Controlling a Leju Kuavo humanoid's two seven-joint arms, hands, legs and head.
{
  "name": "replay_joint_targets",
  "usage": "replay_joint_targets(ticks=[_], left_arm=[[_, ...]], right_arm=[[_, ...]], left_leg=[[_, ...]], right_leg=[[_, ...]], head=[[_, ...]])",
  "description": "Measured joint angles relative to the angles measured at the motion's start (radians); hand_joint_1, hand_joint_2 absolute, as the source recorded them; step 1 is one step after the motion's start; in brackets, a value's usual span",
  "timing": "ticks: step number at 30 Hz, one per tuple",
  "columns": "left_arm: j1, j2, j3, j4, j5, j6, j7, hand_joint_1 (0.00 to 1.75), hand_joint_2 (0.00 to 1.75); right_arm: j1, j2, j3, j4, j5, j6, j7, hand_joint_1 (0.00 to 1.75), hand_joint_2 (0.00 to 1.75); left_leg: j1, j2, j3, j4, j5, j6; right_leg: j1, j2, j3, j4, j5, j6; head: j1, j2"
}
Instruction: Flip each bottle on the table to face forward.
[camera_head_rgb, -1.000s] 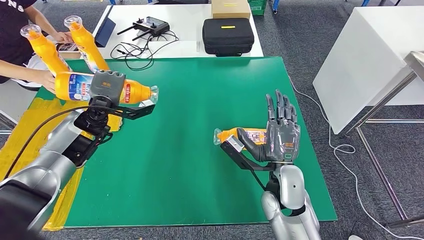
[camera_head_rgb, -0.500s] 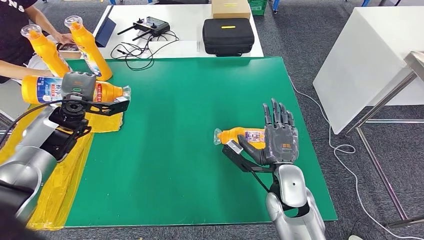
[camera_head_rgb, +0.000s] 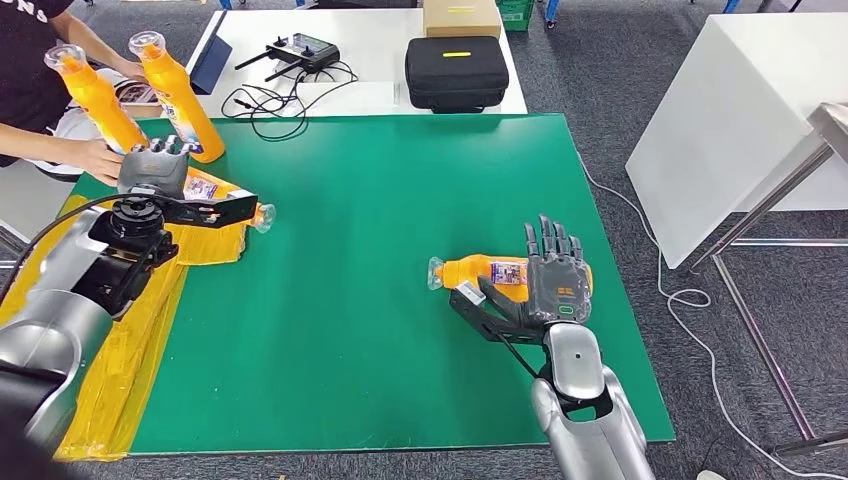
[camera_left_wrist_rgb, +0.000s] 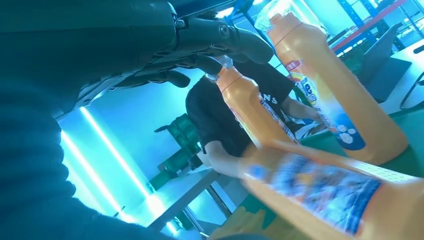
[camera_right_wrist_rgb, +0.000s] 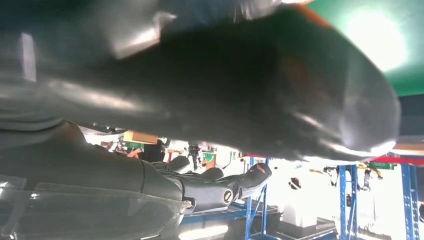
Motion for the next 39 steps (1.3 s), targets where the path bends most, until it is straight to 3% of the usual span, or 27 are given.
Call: replay_joint_targets(ticks=[5, 9, 12, 14, 15, 16, 18, 19, 26, 33, 37, 39], left_arm=[[0.000, -0.010, 0.016, 0.000, 0.009, -0.001, -0.010, 0.00, 0.00], [-0.003, -0.035, 0.044, -0.014, 0.044, -0.010, -0.086, 0.00, 0.00], [-0.009, -0.063, 0.082, -0.048, 0.111, 0.052, -0.158, 0.00, 0.00], [-0.012, -0.087, 0.125, -0.085, 0.200, 0.098, -0.247, 0.00, 0.00], [-0.010, -0.100, 0.153, -0.113, 0.268, 0.108, -0.306, 0.00, 0.44], [-0.006, -0.114, 0.187, -0.152, 0.357, 0.103, -0.370, 0.00, 0.44], [0.018, -0.140, 0.253, -0.255, 0.551, 0.059, -0.475, 0.00, 0.44], [0.035, -0.150, 0.279, -0.317, 0.642, 0.031, -0.507, 0.00, 0.00], [0.256, -0.174, 0.322, -0.811, 1.018, -0.069, -0.596, 0.00, 0.00], [0.524, -0.190, 0.290, -1.207, 1.101, -0.075, -0.700, 0.00, 0.00], [0.593, -0.197, 0.277, -1.318, 1.116, -0.066, -0.716, 0.00, 0.00], [0.607, -0.202, 0.277, -1.340, 1.126, -0.060, -0.714, 0.00, 0.00]], right_arm=[[-0.009, -0.005, 0.000, 0.023, 0.000, 0.010, 0.014, 0.00, 0.00], [-0.035, -0.019, -0.001, 0.075, 0.000, 0.042, 0.045, 0.00, 0.00], [-0.051, -0.032, -0.016, 0.127, -0.003, 0.045, 0.039, 0.00, 0.00], [-0.060, -0.038, -0.038, 0.163, -0.005, 0.040, 0.029, 0.00, 0.87], [-0.065, -0.040, -0.053, 0.184, -0.006, 0.035, 0.025, 0.00, 1.31], [-0.070, -0.044, -0.071, 0.208, -0.007, 0.029, 0.020, 0.00, 1.75], [-0.081, -0.050, -0.109, 0.260, -0.005, 0.010, 0.008, 0.00, 1.75], [-0.088, -0.052, -0.127, 0.287, -0.005, -0.001, 0.002, 0.00, 1.75], [-0.166, -0.067, -0.220, 0.499, -0.009, -0.066, -0.075, 0.00, 1.75], [-0.239, -0.068, -0.258, 0.638, -0.023, -0.045, -0.144, 0.01, 1.75], [-0.261, -0.065, -0.265, 0.679, -0.022, -0.033, -0.167, 0.30, 1.75], [-0.265, -0.059, -0.266, 0.691, -0.019, -0.033, -0.175, 0.36, 1.75]], left_leg=[[0.000, 0.000, 0.000, 0.000, 0.000, 0.000], [0.000, 0.000, 0.000, 0.000, 0.000, 0.000], [-0.001, -0.001, 0.000, 0.000, 0.000, 0.000], [-0.002, -0.002, 0.000, 0.001, 0.000, 0.001], [-0.002, -0.002, 0.000, 0.001, 0.000, 0.001], [-0.002, -0.002, 0.000, 0.001, 0.000, 0.001], [-0.002, -0.002, -0.001, 0.001, 0.000, 0.001], [-0.002, -0.001, -0.001, 0.001, 0.000, 0.001], [-0.002, 0.002, 0.000, 0.000, -0.002, 0.002], [-0.002, 0.002, 0.003, -0.001, -0.002, 0.002], [-0.002, 0.002, 0.012, -0.001, -0.005, 0.003], [-0.002, 0.002, 0.016, -0.001, -0.006, 0.004]], right_leg=[[0.000, 0.000, 0.000, 0.000, 0.000, 0.000], [0.000, 0.000, 0.000, 0.000, 0.000, 0.000], [0.000, -0.001, 0.000, 0.000, 0.000, 0.000], [-0.001, -0.001, 0.000, 0.000, 0.000, 0.000], [-0.001, -0.001, 0.000, 0.000, 0.000, 0.000], [-0.002, -0.001, 0.000, 0.000, 0.000, 0.000], [-0.002, -0.001, 0.000, 0.000, 0.000, 0.000], [-0.002, -0.001, 0.000, 0.000, 0.000, 0.000], [-0.002, 0.001, 0.000, -0.001, 0.000, 0.000], [-0.001, 0.001, 0.002, -0.001, -0.001, 0.000], [0.000, 0.001, 0.011, -0.003, -0.002, 0.000], [0.000, 0.001, 0.015, -0.003, -0.002, 0.001]], head=[[0.000, 0.000], [0.000, 0.000], [0.000, 0.000], [0.000, 0.000], [0.000, 0.000], [0.000, 0.000], [0.000, 0.000], [0.000, 0.000], [-0.001, 0.000], [0.000, 0.000], [0.000, 0.000], [0.000, 0.000]])
